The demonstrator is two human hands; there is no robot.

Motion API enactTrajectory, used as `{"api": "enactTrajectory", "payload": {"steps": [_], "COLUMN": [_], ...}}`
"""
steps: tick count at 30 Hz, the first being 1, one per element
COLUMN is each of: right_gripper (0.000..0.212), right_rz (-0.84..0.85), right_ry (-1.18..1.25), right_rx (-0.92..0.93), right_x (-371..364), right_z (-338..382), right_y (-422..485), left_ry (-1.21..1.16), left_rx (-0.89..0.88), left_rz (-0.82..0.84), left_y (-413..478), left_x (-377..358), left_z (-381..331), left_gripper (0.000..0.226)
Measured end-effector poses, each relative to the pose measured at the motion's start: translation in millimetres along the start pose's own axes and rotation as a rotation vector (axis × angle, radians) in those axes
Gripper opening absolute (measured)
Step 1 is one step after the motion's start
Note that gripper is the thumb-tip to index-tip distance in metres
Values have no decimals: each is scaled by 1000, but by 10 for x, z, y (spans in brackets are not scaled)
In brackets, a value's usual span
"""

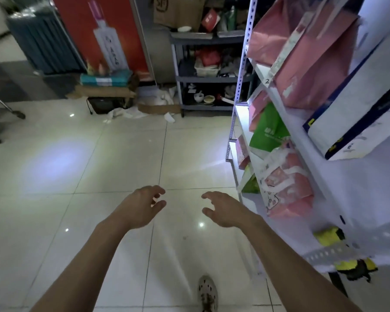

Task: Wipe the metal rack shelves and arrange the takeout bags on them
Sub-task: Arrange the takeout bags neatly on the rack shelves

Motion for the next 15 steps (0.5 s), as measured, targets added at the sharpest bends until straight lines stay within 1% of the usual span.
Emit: {"api": "enactTrajectory", "payload": {"steps": [3,7,11,15], "right_gripper": [57,57,57,53], "right_rz": [-50,-141,-244,-397], "right_ry": [-9,5,37,94], "right_rx": [-35,-115,-232,-385], "right_x": [395,850,1182,1507], "right_z": [31,-18,-113,-163], "right_y": [380,662,857,949], "left_ry": [56,92,128,153], "left_rx": [-65,-165,-289,-470], "left_rz": [24,46,98,154], "left_y": [530,1222,1946,2669], "left_x": [328,654,861,1060], "left_z": [0,-79,-128,-234], "left_gripper": [42,42,40,40]}}
Point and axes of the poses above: each hand's wrist, its own y-axis towards the middle knuckle, its own x-axis out of the back of the hand, z = x × y, the point moved 8 cm from there along y, towards the middle knuckle, and after that the axes turned 2 degrees about -x, right-handed, at the moved point
